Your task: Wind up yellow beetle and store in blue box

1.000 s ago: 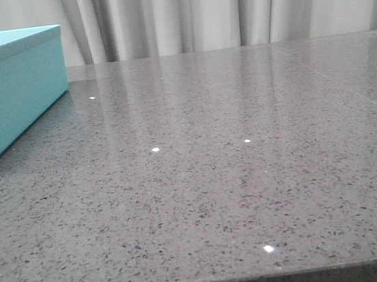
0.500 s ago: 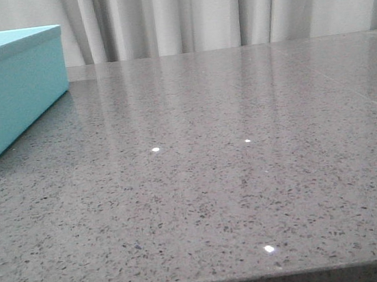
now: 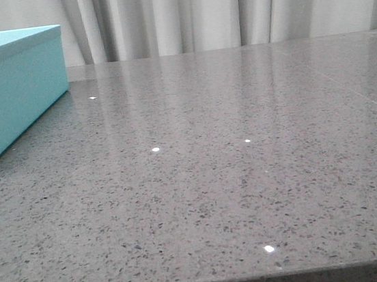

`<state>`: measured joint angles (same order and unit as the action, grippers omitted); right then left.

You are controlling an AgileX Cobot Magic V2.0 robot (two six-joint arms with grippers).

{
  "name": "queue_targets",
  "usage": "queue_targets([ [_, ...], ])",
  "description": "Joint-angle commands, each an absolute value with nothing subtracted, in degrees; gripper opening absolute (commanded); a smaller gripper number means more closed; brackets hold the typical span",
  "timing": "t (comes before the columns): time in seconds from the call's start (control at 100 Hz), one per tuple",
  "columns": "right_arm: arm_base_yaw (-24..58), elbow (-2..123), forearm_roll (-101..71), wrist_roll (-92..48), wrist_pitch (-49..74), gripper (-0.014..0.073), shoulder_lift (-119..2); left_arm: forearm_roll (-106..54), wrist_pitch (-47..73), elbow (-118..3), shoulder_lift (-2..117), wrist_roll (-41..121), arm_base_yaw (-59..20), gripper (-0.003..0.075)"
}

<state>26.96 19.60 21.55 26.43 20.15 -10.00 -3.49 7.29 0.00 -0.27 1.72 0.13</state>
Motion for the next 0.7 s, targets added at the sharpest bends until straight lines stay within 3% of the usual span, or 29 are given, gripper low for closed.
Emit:
queue_targets([
  [0.0, 27.0, 19.8, 22.9, 26.0, 15.6, -0.0068, -10.5, -4.0, 2.9, 1.2, -2.2, 1.7, 0.0, -0.0018],
  [0.21, 23.7, 15.8, 19.9, 25.6, 8.2, -0.0068, -10.5, -4.0, 2.9, 1.2, -2.2, 1.7, 0.0, -0.0018],
  [0.42, 16.1, 10.2, 7.1, 9.1, -6.9, -0.0068, -8.7, -4.0, 2.9, 1.2, -2.2, 1.7, 0.0, -0.0018],
  [0.69, 5.6, 4.4, 3.0, 6.0, -7.9, -0.0068, -4.6, -4.0, 2.9, 1.2, -2.2, 1.7, 0.0, -0.0018],
])
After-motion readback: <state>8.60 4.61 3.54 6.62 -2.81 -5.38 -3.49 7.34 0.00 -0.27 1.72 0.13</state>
